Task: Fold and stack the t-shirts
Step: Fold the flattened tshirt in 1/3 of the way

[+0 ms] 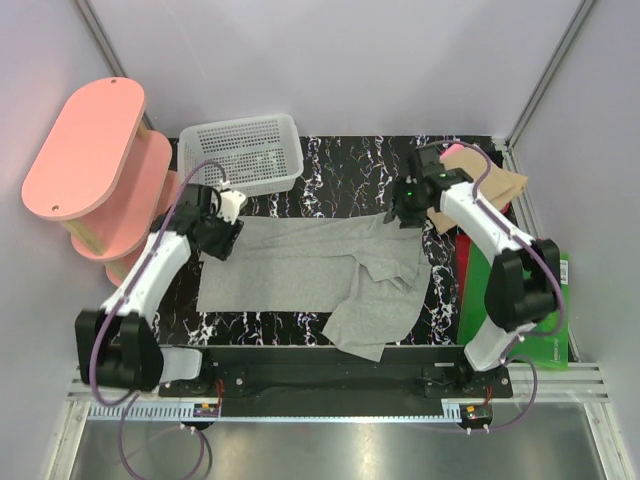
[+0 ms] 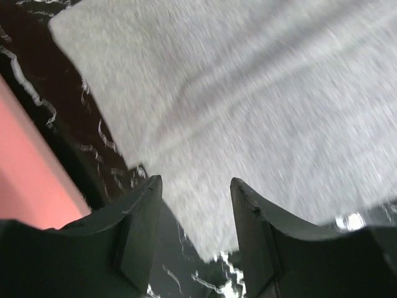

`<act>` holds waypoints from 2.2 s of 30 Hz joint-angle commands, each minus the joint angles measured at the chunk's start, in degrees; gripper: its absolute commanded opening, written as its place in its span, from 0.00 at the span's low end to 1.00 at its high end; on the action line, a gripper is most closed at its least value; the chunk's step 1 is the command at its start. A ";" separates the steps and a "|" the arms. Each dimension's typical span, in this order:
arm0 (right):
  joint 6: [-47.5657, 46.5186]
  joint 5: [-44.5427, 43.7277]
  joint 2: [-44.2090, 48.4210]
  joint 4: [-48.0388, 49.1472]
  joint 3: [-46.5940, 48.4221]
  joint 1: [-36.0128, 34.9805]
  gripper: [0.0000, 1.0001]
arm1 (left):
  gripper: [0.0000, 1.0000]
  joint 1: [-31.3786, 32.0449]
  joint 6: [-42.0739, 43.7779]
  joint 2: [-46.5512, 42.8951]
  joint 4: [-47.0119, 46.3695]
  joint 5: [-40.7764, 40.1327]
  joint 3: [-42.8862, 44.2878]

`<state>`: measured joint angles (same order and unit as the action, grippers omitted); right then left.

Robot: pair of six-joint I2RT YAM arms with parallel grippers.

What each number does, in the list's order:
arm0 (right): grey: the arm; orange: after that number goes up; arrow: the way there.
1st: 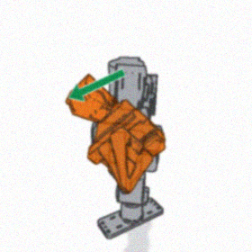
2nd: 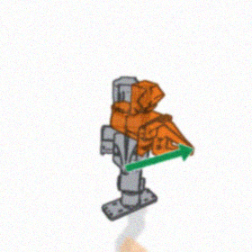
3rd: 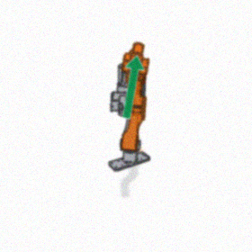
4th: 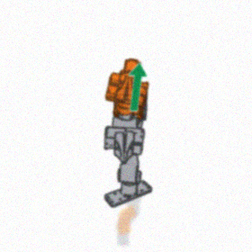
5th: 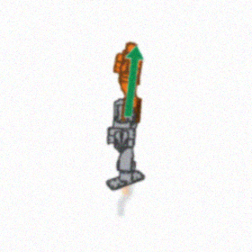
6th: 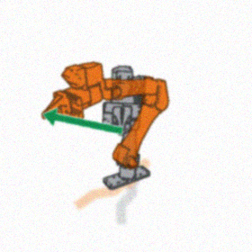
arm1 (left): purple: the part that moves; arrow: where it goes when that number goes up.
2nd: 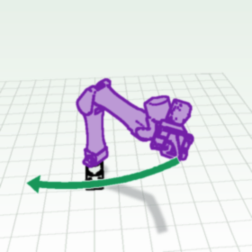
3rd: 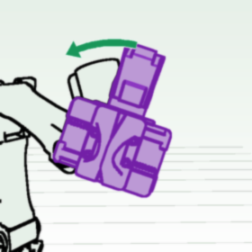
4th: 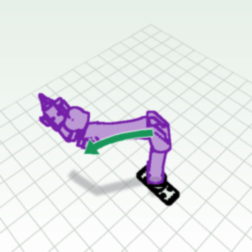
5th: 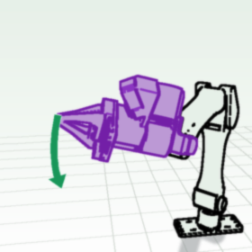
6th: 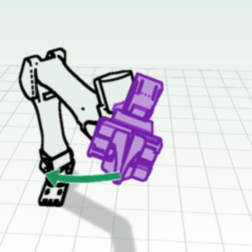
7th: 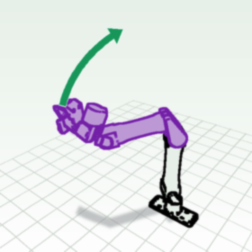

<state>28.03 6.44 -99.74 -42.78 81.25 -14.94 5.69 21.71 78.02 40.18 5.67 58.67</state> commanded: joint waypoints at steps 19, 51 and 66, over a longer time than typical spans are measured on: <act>-6.41 -20.67 -5.55 -4.24 -6.37 -27.16 0.42 | 0.50 -0.86 4.03 1.26 -7.14 -4.00 -12.27; -4.66 -8.83 0.60 -8.46 2.24 -28.13 0.00 | 0.49 -4.55 7.11 -1.64 -10.91 -1.72 -18.77; -3.42 -8.27 -0.90 -9.33 -2.95 -27.87 0.59 | 0.49 -4.55 8.17 -3.05 -11.44 -2.86 -19.48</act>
<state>24.18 0.97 -100.62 -50.65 78.22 -42.63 1.39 28.77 76.95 30.63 2.81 38.94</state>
